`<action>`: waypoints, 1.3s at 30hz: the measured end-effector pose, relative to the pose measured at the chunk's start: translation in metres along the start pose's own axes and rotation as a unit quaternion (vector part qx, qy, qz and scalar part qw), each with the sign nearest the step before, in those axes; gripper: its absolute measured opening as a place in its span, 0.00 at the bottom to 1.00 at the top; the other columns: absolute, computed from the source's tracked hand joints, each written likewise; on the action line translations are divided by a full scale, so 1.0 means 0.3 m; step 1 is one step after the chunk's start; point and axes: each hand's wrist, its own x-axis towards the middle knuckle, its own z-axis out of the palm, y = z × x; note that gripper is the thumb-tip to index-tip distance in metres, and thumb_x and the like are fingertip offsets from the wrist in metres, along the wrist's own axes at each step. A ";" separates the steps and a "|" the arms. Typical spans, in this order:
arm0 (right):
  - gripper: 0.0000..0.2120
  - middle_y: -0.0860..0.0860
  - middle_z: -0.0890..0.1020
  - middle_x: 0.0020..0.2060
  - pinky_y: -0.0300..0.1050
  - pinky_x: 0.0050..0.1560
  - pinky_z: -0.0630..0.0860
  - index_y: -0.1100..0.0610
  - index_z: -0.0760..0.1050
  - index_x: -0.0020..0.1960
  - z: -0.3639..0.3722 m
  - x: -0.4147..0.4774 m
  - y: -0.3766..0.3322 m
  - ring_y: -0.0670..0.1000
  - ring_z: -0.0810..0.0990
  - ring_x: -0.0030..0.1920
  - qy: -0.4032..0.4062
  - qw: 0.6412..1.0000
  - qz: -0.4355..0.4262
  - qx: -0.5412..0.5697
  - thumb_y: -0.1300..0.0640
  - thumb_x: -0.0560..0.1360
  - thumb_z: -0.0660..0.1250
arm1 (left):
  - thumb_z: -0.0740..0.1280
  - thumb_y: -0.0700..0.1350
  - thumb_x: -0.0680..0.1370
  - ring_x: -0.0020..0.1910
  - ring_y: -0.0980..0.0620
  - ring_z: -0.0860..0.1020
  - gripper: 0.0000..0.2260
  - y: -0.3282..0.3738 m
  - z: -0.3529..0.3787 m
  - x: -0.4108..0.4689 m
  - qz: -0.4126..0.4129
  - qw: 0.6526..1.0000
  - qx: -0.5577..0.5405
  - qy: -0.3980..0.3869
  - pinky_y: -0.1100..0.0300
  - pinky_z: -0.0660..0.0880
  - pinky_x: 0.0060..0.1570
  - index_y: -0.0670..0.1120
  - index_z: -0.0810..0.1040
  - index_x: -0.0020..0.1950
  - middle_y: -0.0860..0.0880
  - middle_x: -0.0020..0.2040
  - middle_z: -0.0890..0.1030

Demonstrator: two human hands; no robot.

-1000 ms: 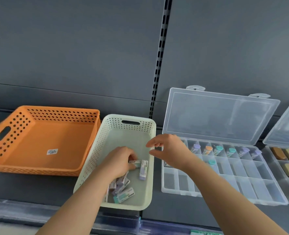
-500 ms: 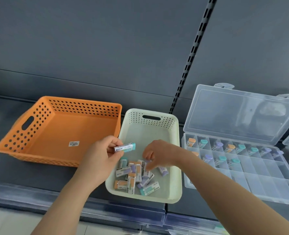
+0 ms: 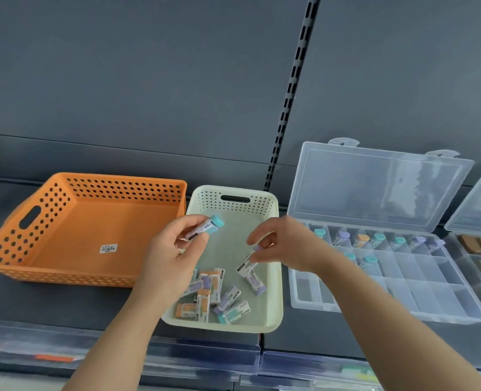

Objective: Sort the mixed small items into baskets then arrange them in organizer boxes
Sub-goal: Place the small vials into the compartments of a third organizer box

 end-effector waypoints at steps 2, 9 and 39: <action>0.07 0.46 0.82 0.40 0.37 0.39 0.76 0.51 0.82 0.44 -0.063 -0.061 0.039 0.45 0.78 0.35 0.047 0.998 0.003 0.034 0.56 0.68 0.77 | 0.68 0.43 0.77 0.48 0.63 0.79 0.10 0.042 0.068 0.009 0.010 0.999 -0.032 0.009 0.64 0.75 0.48 0.58 0.76 0.51 0.59 0.49 0.82; 0.02 0.51 0.84 0.32 0.39 0.36 0.79 0.57 0.80 0.42 -0.315 -0.306 0.299 0.50 0.83 0.32 0.199 0.972 0.059 0.108 0.62 0.72 0.72 | 0.71 0.38 0.73 0.43 0.58 0.82 0.12 0.211 0.440 0.013 0.061 0.995 -0.043 -0.066 0.66 0.77 0.43 0.52 0.75 0.49 0.54 0.44 0.83; 0.09 0.52 0.83 0.49 0.48 0.50 0.80 0.55 0.81 0.53 -0.439 -0.405 0.767 0.53 0.82 0.45 0.104 0.978 0.041 -0.178 0.58 0.77 0.63 | 0.70 0.51 0.73 0.53 0.54 0.72 0.14 0.234 1.085 0.020 0.170 0.902 0.369 -0.147 0.61 0.70 0.51 0.52 0.79 0.57 0.56 0.53 0.80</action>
